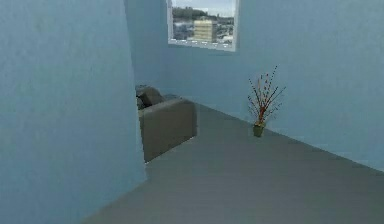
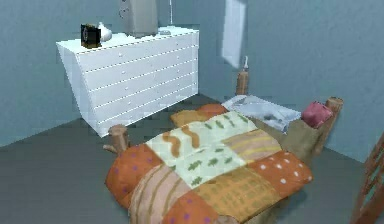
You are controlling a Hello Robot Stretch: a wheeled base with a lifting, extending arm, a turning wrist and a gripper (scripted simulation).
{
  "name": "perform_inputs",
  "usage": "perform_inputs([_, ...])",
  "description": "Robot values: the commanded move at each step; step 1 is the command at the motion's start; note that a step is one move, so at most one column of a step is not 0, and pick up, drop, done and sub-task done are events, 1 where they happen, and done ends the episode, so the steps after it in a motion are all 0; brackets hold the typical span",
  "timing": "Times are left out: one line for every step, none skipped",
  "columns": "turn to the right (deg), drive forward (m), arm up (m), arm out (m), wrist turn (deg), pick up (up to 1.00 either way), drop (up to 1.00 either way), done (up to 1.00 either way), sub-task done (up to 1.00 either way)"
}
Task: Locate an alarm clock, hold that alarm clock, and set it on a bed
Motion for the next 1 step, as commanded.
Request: perform_inputs([42.0,0.0,0.0,0.0,0.0,0.0,0.0,0.0,0.0])
